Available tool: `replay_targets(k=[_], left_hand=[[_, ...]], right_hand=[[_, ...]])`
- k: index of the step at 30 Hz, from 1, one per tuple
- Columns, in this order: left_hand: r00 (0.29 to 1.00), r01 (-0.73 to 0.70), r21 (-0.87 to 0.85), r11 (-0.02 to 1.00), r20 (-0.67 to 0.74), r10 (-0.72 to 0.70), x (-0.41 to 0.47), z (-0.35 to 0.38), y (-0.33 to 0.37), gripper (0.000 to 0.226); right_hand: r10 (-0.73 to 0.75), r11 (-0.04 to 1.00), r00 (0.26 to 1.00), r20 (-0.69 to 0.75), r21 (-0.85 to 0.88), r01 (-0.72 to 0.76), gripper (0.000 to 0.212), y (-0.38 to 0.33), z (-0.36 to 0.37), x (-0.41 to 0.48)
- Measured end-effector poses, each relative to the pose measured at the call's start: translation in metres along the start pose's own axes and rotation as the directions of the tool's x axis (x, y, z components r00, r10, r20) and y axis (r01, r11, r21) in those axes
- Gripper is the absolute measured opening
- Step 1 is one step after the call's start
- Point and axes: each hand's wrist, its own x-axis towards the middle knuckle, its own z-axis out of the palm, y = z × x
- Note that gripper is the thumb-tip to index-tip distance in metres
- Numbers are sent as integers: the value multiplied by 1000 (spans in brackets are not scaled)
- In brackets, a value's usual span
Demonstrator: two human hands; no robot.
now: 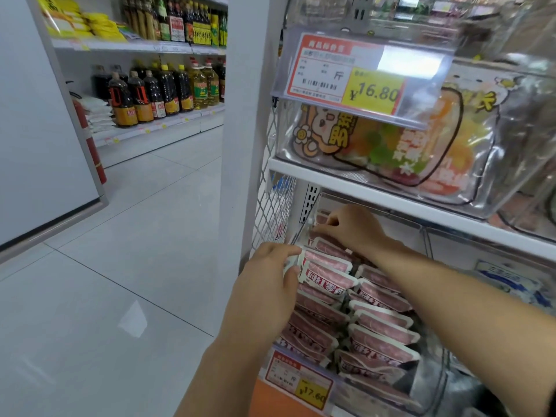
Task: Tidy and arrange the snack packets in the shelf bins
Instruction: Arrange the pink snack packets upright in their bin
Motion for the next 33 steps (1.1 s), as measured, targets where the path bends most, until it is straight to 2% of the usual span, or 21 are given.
replay_targets(k=[4,7,9,11,14,17,21,24,29,31,33], left_hand=[[1000,-12,47,999,-5,12,-3,-4,4,32],[998,-60,141,988,-10,62,-15,-7,9,30],[995,-101,188,977,33,96,-25,-9,12,26],[988,-120,238,964,124,92,-35,-9,14,25],[971,-123,325,938,237,45,-46,-8,14,33],[961,-124,370,921,275,18,-51,-7,11,39],[952,-143,363,921,306,27,-47,-8,9,41],[945,-162,364,917,325,38,-43,-8,7,41],[938,-146,315,938,345,30,-40,-9,5,39],[939,-139,296,945,342,31,-40,-10,4,38],[940,-133,285,949,339,31,-39,-10,3,38]], right_hand=[[-51,994,999,1,98,51,20,-5,-27,-34],[-160,987,968,193,42,155,15,-17,-43,-80],[-242,962,934,262,-59,266,17,-21,-39,-99],[-276,934,934,228,-167,316,20,-23,-30,-106],[-217,940,970,108,-245,237,26,-31,-21,-103],[-130,969,988,80,-201,144,25,-33,-15,-98],[-256,933,943,213,-202,299,17,-34,-10,-95],[-298,914,929,222,-215,344,21,-32,-7,-82],[-257,961,878,405,8,277,27,-34,-21,-80],[-214,975,920,329,123,183,28,-33,-31,-82],[-95,982,991,98,171,77,23,-28,-35,-76]])
